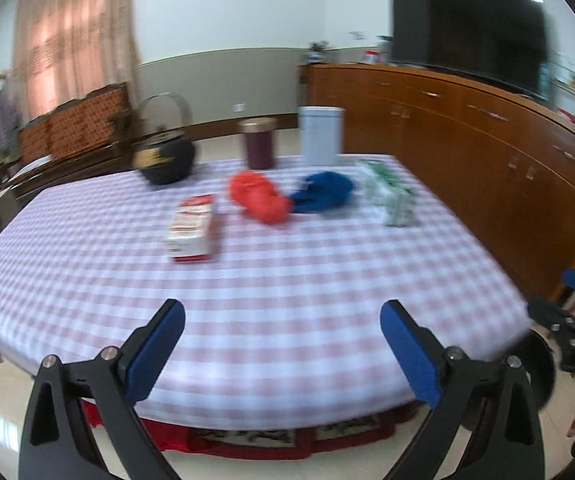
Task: Collect trash
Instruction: 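Grasp the white milk carton with the left tool while the right tool grasps the blue cloth, then carry the milk carton and blue cloth over the black bucket and open both tools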
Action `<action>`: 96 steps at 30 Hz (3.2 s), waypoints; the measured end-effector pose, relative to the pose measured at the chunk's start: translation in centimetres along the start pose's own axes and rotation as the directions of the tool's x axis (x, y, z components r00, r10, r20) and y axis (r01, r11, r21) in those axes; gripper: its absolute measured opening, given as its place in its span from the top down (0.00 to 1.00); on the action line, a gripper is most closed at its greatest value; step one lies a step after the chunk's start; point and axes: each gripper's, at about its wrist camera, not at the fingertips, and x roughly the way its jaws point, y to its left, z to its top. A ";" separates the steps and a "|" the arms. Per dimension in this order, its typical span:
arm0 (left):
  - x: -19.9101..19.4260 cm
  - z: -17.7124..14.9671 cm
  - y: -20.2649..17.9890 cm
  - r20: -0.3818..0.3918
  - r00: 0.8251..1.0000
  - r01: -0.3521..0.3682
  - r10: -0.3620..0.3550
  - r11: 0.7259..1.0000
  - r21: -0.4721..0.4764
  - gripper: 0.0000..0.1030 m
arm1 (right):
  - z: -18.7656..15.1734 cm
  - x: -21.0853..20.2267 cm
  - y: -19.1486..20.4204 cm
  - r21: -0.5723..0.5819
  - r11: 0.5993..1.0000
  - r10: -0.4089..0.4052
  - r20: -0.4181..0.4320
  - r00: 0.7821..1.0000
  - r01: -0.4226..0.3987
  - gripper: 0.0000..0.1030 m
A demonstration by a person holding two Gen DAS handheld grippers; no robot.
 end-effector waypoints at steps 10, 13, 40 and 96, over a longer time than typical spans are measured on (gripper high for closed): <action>6.8 2.3 7.4 -0.044 0.994 -0.105 0.101 0.990 -0.099 0.06 | 7.3 8.1 7.0 -0.092 0.990 0.111 0.006 0.994 -0.110 0.07; 8.6 3.0 8.1 -0.061 0.992 -0.114 0.108 0.989 -0.097 0.07 | 9.1 11.4 8.3 -0.104 0.987 0.119 -0.018 0.993 -0.120 0.09; 16.6 6.8 8.1 -0.143 0.990 -0.022 0.007 0.994 -0.104 0.50 | 15.2 24.2 11.0 -0.142 0.974 0.150 -0.179 0.972 -0.176 0.78; -1.7 3.5 -5.6 -0.001 0.977 0.214 -0.214 0.974 0.075 0.50 | 5.0 -3.8 -1.5 0.024 0.999 0.032 0.089 0.995 -0.034 0.78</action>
